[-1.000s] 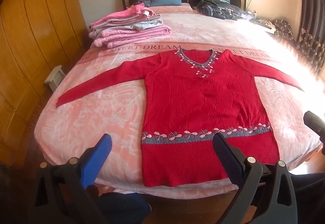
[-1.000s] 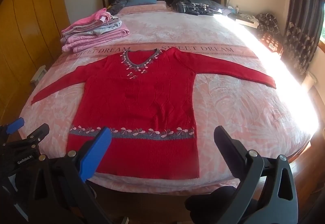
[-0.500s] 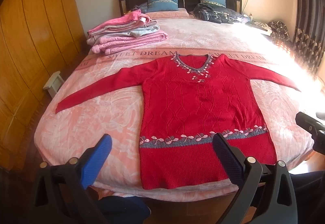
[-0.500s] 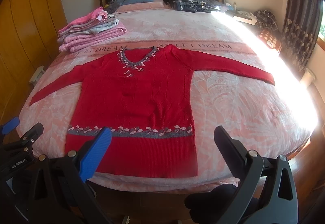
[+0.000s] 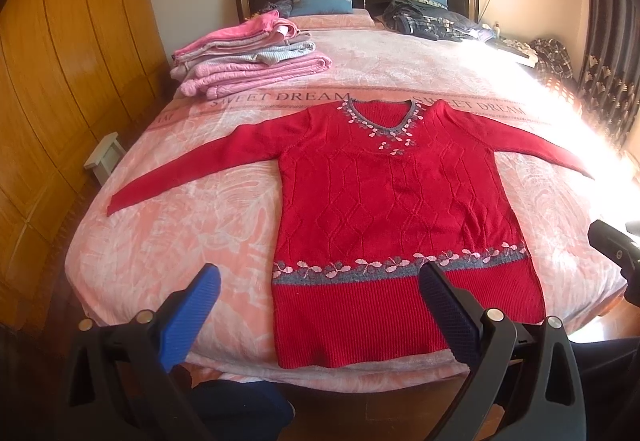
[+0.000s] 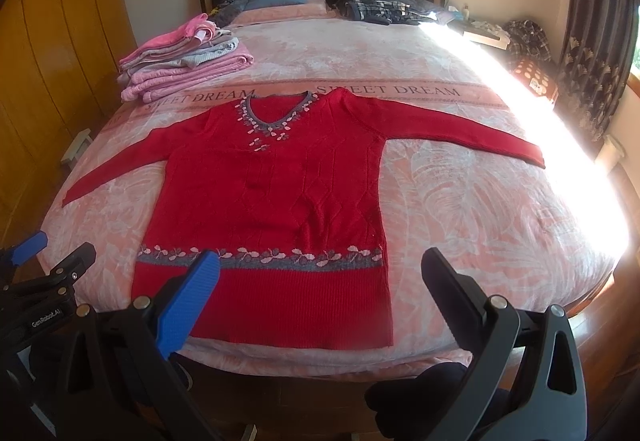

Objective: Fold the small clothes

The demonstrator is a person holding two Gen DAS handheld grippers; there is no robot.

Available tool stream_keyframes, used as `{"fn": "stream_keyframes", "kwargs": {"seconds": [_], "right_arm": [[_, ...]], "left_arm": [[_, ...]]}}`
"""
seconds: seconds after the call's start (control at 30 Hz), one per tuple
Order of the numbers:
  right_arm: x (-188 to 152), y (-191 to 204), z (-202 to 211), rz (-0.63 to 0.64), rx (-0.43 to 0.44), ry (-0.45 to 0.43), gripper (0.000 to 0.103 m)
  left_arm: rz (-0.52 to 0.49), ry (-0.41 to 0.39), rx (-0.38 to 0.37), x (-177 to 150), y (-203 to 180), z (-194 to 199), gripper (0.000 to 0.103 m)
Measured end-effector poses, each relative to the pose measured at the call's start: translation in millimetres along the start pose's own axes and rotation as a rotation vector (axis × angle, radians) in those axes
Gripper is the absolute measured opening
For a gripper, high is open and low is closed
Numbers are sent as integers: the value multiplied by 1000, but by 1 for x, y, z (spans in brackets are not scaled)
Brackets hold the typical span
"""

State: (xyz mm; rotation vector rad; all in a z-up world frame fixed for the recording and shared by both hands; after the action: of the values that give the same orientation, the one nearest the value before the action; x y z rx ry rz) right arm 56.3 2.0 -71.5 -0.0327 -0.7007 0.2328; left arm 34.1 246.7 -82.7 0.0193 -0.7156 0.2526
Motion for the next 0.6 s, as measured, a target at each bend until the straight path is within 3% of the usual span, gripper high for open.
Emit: {"fn": "stream_keyframes", "kwargs": {"seconds": [0.6], "right_arm": [[0, 1, 1, 3, -2, -3, 100]], "left_arm": [[-15, 0, 1, -2, -4, 0, 99]]}}
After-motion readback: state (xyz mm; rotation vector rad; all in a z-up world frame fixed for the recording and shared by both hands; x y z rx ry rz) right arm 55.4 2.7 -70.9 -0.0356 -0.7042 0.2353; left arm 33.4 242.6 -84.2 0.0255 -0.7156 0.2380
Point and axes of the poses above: each gripper's, at about its wrist camera, not at the fingertips, and z roughly against the way its jaws point, y to its left, x to its top, the point moved 9 cm from there along -z, roughly the way its jaws point, and after that the axes turned 14 degrees about z, right-handed, at the moved point
